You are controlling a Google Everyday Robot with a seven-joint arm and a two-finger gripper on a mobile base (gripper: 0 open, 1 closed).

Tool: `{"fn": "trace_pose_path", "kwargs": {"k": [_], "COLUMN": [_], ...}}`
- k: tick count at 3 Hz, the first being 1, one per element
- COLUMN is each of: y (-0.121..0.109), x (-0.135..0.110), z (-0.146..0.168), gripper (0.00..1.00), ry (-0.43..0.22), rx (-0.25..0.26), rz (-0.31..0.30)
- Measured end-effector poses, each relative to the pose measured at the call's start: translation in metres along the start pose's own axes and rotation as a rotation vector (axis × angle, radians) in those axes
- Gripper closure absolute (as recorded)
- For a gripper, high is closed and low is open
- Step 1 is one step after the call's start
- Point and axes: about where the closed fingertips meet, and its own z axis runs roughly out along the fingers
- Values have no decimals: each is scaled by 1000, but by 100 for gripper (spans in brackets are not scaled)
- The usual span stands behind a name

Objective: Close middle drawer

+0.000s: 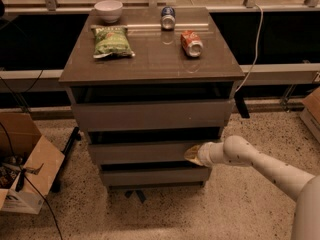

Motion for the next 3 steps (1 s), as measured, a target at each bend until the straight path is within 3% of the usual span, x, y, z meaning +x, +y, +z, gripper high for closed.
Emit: {"fn": "trace_pose_path", "kwargs": {"k": [1, 2, 3], "y": [2, 3, 4], "x": [-1, -1, -1], "z": [2, 4, 3], "gripper": [7, 0, 0], "ry": [-2, -3, -3], "rx": [-4, -6, -6], "rz": [0, 0, 0]}}
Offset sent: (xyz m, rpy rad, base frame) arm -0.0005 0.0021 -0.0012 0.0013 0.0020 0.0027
